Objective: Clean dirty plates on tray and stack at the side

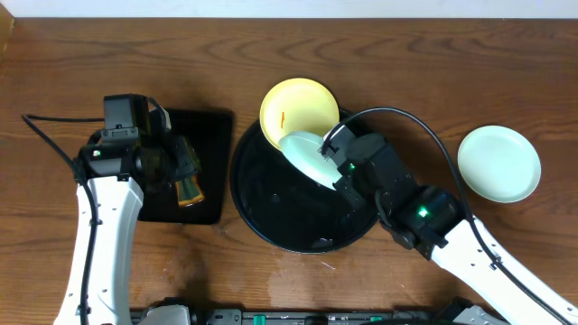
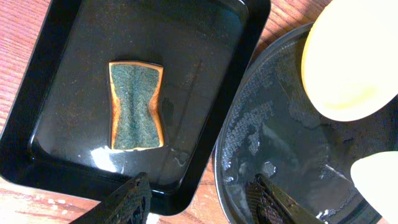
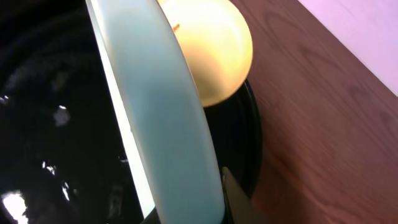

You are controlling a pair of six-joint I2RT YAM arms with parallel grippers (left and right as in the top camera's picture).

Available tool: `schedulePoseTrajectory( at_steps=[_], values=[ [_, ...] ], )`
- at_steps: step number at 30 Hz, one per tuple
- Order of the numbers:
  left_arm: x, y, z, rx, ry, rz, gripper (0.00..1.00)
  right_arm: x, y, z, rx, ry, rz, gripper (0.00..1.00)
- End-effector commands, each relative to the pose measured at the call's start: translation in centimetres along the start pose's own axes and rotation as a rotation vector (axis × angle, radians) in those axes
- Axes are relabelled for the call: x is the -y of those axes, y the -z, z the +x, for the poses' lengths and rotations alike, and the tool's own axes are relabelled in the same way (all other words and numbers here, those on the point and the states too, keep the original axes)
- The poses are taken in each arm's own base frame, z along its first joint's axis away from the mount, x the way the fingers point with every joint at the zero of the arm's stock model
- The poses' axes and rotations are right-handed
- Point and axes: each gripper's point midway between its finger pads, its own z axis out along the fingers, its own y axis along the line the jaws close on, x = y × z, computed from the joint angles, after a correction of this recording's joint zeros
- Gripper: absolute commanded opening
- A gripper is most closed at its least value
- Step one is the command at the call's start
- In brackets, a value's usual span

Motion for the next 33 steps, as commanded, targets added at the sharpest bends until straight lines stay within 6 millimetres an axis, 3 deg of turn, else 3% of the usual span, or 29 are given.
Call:
schedulePoseTrajectory(
  at_steps=[1,16,24,26,28,33],
  values=[
    [-0.3,0.0,0.1,-0.004,-0.013,-0.012,0.54,0.7,0.6,-0.7,0.015,0.009,0.037,0.01],
    [-0.3,0.0,0.1,-0.004,-0.012,-0.012,0.54,0.8,0.6,-0.7,0.014,0.006,0.04,0.01],
    [-0.3,0.0,0.1,-0.004,-0.012,-0.012,0.54,1.1,0.5,-0.6,0.013,-0.086,0.046,0.01],
    [-0.3,0.0,0.1,-0.004,-0.012,-0.012,0.54,1.8,0.4,-0.3,0.005,-0.19,0.06,0.01],
    [-0.3,0.0,0.1,-0.004,-0.012,-0.012,0.54,3.8,0.2,0.9,-0.024,-0.406,0.121,0.01],
    [-0.3,0.0,0.1,-0.004,-0.012,-0.012,0.54,8.7,0.0,6.7,-0.157,-0.97,0.163,0.01]
  ],
)
